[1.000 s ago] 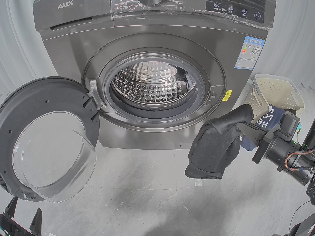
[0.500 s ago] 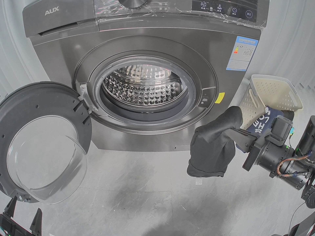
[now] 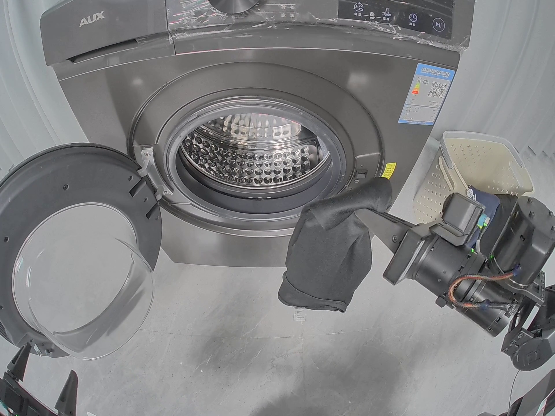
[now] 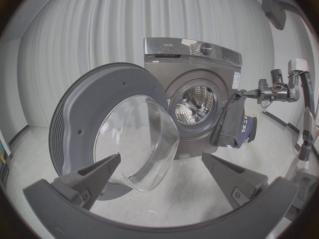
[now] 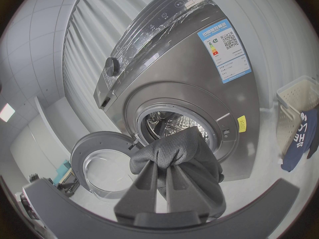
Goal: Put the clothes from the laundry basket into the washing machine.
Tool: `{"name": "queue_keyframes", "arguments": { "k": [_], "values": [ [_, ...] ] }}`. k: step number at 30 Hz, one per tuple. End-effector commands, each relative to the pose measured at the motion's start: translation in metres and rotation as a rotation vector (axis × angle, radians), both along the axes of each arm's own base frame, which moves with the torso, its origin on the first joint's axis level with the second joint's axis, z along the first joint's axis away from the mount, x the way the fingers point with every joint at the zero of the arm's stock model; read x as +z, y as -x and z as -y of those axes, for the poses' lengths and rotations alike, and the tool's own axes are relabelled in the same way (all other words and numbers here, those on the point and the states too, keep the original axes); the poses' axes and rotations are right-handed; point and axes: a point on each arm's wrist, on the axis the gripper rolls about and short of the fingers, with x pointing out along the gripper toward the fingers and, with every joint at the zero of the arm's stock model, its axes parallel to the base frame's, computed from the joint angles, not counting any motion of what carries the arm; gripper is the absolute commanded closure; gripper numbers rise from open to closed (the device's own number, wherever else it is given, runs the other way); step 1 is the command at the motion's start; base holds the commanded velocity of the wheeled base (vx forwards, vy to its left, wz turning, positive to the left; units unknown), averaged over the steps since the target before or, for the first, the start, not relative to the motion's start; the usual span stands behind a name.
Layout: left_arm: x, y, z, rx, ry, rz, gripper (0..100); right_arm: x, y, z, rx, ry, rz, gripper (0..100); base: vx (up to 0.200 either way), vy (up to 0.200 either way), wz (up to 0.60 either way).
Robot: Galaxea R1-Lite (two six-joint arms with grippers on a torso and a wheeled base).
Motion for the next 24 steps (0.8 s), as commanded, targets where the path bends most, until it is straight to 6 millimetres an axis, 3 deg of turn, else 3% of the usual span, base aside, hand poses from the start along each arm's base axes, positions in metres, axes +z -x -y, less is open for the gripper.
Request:
{"name": "queue_keyframes", "arguments": {
  "k": [1,3,4,7,13,24],
  "values": [
    [0.046,0.014,0.002,-0.092,-0.014,0.164,0,0.003,-0.002,-0.014,0.042,-0.05,-0.012,100,0.0,0.0,0.0],
    [0.052,0.012,0.003,-0.135,-0.022,0.151,0,0.003,-0.001,-0.018,0.059,-0.052,-0.014,100,0.0,0.0,0.0],
    [0.055,0.006,0.006,-0.248,-0.026,0.102,0,0.007,0.002,-0.026,0.09,-0.073,-0.007,100,0.0,0.0,0.0],
    [0.049,-0.005,0.008,-0.358,-0.014,-0.009,0,0.017,0.001,-0.031,0.108,-0.124,0.019,100,0.0,0.0,0.0],
    [0.049,-0.026,0.01,-0.504,0.025,-0.186,0,0.013,-0.012,-0.041,0.122,-0.112,0.019,100,0.0,0.0,0.0],
    [0.058,-0.067,0.019,-0.705,0.047,-0.383,0,0.026,-0.023,-0.053,0.134,-0.142,0.056,100,0.0,0.0,0.0]
  ]
}}
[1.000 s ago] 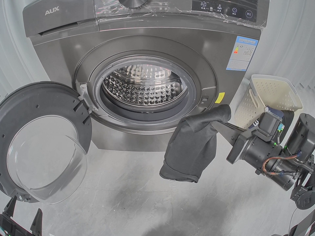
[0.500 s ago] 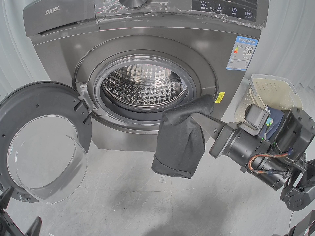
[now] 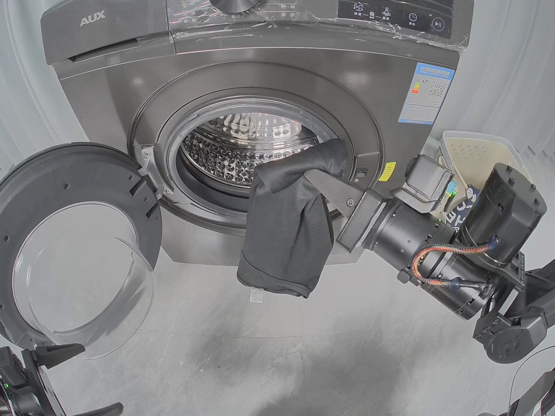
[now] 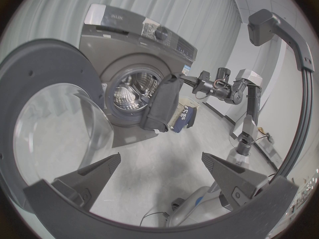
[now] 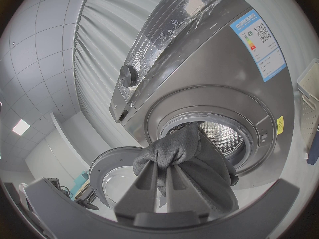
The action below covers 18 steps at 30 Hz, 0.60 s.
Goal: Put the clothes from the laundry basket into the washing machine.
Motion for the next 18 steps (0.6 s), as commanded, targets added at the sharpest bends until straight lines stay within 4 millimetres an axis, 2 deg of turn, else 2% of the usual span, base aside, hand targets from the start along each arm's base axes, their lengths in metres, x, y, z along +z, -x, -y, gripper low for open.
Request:
{"name": "queue_keyframes", "arguments": {
  "k": [1,8,10,13,14,18],
  "values": [
    [0.007,-0.034,0.007,-0.101,-0.015,-0.135,0,-0.001,-0.01,-0.009,-0.003,0.001,0.002,100,0.0,0.0,0.0],
    [0.011,-0.075,0.017,-0.129,-0.01,-0.158,0,-0.007,-0.015,-0.011,-0.013,0.009,-0.005,100,0.0,0.0,0.0],
    [0.01,-0.09,0.023,-0.152,-0.001,-0.171,0,-0.004,-0.017,-0.011,-0.018,0.004,-0.002,100,0.0,0.0,0.0],
    [0.009,-0.099,0.03,-0.183,0.011,-0.191,0,0.0,-0.018,-0.013,-0.025,-0.009,0.007,100,0.0,0.0,0.0],
    [0.009,-0.108,0.037,-0.209,0.026,-0.211,0,0.002,-0.02,-0.013,-0.03,-0.013,0.013,100,0.0,0.0,0.0],
    [0.008,-0.126,0.05,-0.24,0.055,-0.239,0,-0.001,-0.026,-0.015,-0.04,-0.005,0.01,100,0.0,0.0,0.0]
  ]
}}
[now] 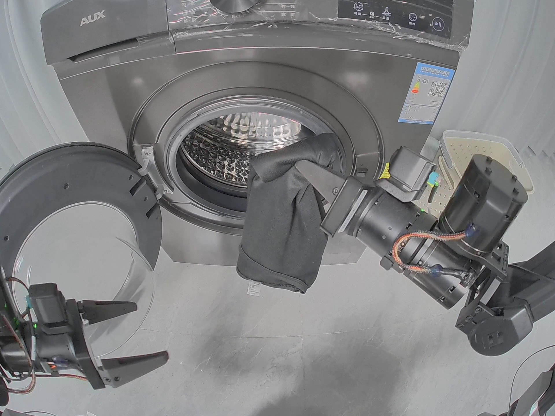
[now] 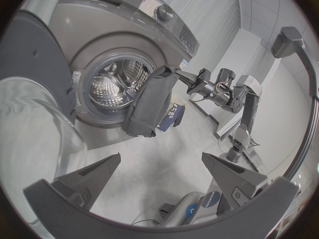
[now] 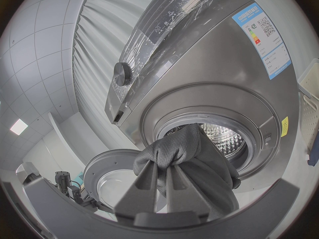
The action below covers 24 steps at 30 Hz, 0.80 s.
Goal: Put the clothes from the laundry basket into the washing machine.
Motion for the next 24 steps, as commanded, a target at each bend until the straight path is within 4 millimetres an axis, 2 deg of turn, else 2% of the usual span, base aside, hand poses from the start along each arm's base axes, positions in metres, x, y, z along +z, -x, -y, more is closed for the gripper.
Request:
{"name": "queue_keyframes", "arguments": {
  "k": [1,7,24],
  "values": [
    [-0.012,-0.035,0.023,-0.07,0.006,-0.127,0,-0.001,-0.01,-0.004,-0.017,-0.001,0.003,100,0.0,0.0,0.0],
    [-0.019,-0.062,0.034,-0.058,0.029,-0.192,0,0.006,-0.014,-0.005,-0.021,-0.016,0.018,100,0.0,0.0,0.0],
    [-0.047,-0.111,0.063,-0.081,0.01,-0.295,0,0.012,-0.011,-0.01,-0.011,-0.004,0.023,100,0.0,0.0,0.0]
  ]
}}
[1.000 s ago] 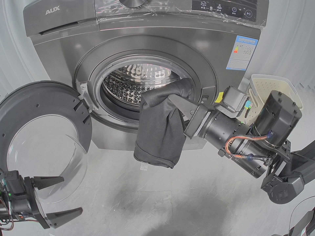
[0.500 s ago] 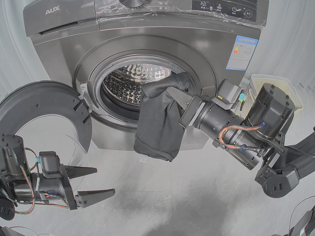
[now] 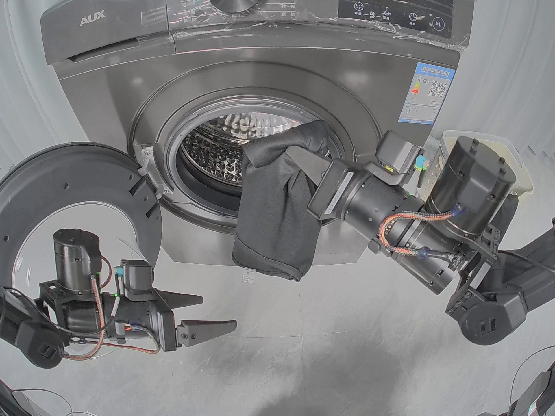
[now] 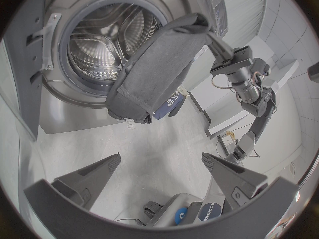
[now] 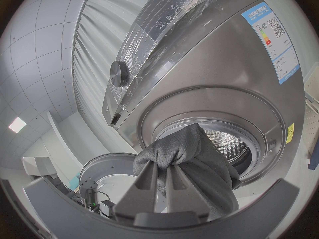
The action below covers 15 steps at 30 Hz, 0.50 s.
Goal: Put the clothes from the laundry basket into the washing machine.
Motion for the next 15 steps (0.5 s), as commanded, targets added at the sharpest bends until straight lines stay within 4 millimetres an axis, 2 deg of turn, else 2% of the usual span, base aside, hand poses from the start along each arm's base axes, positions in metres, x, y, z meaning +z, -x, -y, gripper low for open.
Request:
{"name": "queue_keyframes", "arguments": {
  "k": [1,7,15],
  "values": [
    [-0.017,-0.021,0.012,-0.004,-0.023,-0.045,0,0.003,0.002,0.0,0.003,-0.008,0.007,100,0.0,0.0,0.0],
    [-0.028,-0.049,0.023,0.048,0.008,-0.04,0,0.002,0.005,-0.004,0.017,-0.013,0.011,100,0.0,0.0,0.0],
    [-0.04,-0.066,0.038,0.047,0.057,-0.023,0,0.002,0.007,-0.006,0.028,-0.012,0.01,100,0.0,0.0,0.0]
  ]
}}
